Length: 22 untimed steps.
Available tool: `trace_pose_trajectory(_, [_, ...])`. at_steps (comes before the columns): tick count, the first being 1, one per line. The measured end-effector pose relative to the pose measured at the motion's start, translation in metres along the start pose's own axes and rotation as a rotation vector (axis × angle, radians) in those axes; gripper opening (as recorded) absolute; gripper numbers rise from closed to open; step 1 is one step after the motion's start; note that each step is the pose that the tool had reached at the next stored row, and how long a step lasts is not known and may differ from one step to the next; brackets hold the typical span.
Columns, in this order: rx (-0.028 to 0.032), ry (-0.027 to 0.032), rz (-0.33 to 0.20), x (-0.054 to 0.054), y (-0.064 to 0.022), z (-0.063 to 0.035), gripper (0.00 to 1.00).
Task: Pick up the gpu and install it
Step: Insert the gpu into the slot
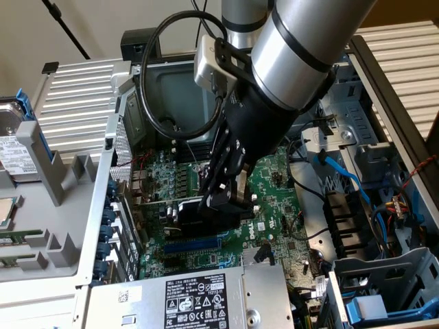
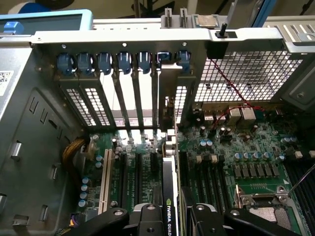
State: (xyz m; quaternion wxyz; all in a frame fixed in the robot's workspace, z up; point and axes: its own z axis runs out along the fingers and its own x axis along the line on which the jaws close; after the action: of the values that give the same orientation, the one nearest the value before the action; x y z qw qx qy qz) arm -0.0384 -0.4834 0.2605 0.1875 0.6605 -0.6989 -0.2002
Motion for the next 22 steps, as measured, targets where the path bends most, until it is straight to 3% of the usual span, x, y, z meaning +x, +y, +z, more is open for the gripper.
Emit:
trace_pose_trajectory(14, [-0.0019,-0.0002,0.000,0.0003,-0.0001,0.0000,0.26])
trace_pose_trajectory(19, [-0.0071,-0.0077,-0.005,0.0011,-0.0002,0.0002,0.26])
trace_pose_trajectory(22, [-0.0083,-0.0090,-0.006,0.0017,-0.0004,0.0003,0.26])
